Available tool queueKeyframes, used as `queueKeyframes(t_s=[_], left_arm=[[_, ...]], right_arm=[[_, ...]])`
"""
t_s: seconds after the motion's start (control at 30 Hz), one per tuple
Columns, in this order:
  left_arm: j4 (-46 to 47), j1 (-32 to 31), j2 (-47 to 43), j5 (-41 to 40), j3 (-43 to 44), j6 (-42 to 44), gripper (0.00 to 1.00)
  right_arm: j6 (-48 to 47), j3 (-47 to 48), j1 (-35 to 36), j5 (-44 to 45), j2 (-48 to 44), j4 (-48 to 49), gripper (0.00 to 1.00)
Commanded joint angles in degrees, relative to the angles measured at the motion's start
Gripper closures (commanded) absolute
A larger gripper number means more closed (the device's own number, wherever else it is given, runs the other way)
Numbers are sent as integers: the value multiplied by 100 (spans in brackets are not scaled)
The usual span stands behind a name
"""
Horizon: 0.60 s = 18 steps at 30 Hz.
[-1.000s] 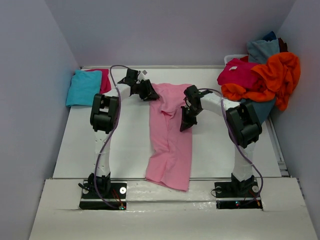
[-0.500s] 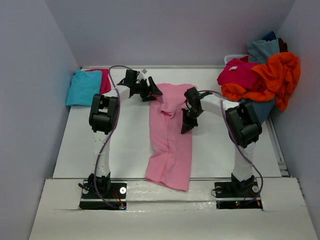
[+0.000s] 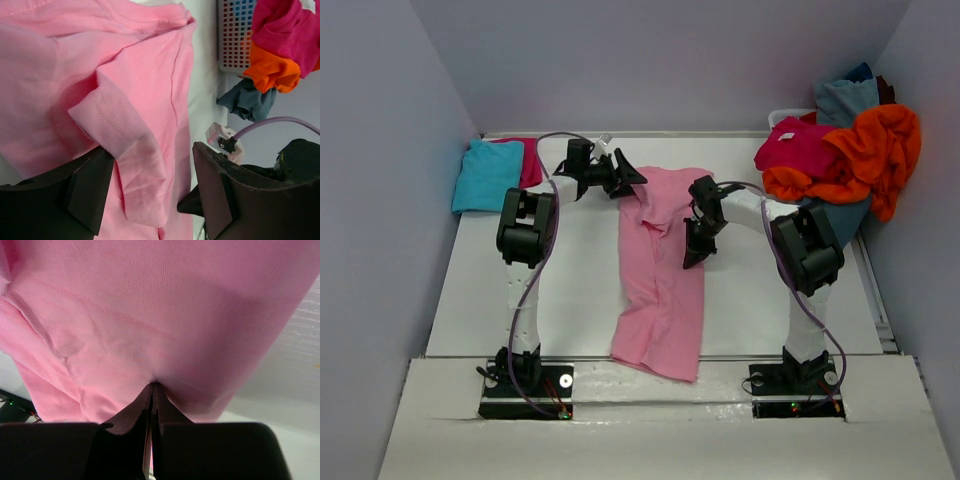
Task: Fold and stack the t-shirts
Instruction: Smooth out the rectangle-folded T-shirt at the center of the board.
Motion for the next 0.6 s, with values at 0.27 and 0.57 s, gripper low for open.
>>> queueKeyframes(t_s=[0.27, 0.57], left_arm=[[863, 6, -242, 544, 34, -269, 37], [644, 58, -321, 579, 376, -243, 38]], right_arm=[[-12, -110, 61, 122, -265, -60, 93], [5, -207, 61, 131, -274, -16, 93]])
